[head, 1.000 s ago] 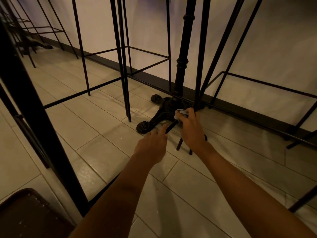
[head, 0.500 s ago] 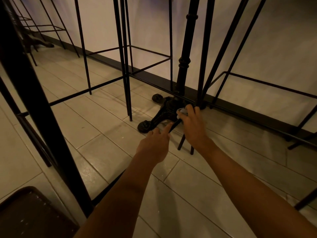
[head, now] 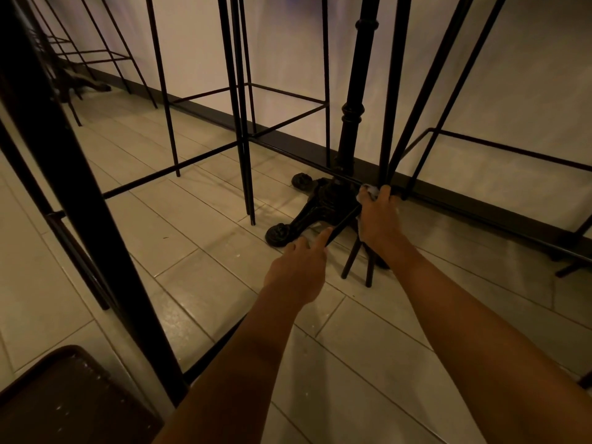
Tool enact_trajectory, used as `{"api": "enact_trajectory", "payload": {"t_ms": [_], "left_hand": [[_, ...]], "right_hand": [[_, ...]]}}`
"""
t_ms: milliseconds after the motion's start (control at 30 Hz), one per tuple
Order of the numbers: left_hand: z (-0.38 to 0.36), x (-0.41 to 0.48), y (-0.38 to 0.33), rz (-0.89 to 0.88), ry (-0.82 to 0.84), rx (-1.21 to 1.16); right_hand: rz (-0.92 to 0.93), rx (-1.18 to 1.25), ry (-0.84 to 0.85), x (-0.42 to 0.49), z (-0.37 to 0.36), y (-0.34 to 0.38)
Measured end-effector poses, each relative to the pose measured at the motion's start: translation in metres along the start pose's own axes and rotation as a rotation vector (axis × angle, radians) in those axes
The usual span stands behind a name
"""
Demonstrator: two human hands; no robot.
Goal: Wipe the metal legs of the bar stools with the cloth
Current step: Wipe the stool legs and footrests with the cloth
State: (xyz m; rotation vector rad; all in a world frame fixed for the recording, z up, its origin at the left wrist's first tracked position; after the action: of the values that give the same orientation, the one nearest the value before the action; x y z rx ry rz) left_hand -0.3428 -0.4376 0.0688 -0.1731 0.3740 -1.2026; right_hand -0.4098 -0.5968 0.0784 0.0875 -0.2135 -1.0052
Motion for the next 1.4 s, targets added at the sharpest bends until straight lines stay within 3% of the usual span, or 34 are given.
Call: {"api": "enact_trajectory", "payload": {"t_ms": [200, 300, 467, 900, 1033, 1267, 1400], "left_hand": [[0.000, 0.001, 0.000, -0.002, -0.008, -0.012], [-0.001, 0.001, 0.000, -0.003, -0.010, -0.015], [0.000, 0.001, 0.000, -0.001, -0.016, -0.026], [0.001, 0.000, -0.001, 0.003, -0.002, -0.041], [0.001, 0.000, -0.001, -0.020, 0.002, -0.022], [0.002, -0.001, -0.002, -0.023, -0.010, -0.017], [0.002, -0.001, -0.002, -0.030, -0.014, -0.021]], "right_hand": [[0.088, 0.173, -0.060, 0.001, -0.004, 0.001], [0.017, 0.334, -0.099, -0.001, -0.004, -0.002], [-0.089, 0.416, 0.012, 0.005, -0.009, -0.004], [-0.052, 0.482, -0.036, -0.009, -0.001, 0.002], [-0.085, 0.405, 0.070, 0.005, 0.000, -0.002], [-0.036, 0.437, 0.068, 0.003, 0.003, -0.001], [-0.110, 0.426, 0.110, 0.009, -0.002, -0.005]]}}
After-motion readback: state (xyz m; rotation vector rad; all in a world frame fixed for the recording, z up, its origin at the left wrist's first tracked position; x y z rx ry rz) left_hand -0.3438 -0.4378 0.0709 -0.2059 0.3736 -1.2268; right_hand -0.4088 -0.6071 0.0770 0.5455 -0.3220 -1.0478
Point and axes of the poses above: each hand's wrist, its own x-axis towards the middle knuckle, its own z-axis out of the back of the hand, y = z × x, the point moved 6 cm from there along x, towards the middle knuckle, and after that the axes turned 8 degrees about y, right-handed, at the moved point
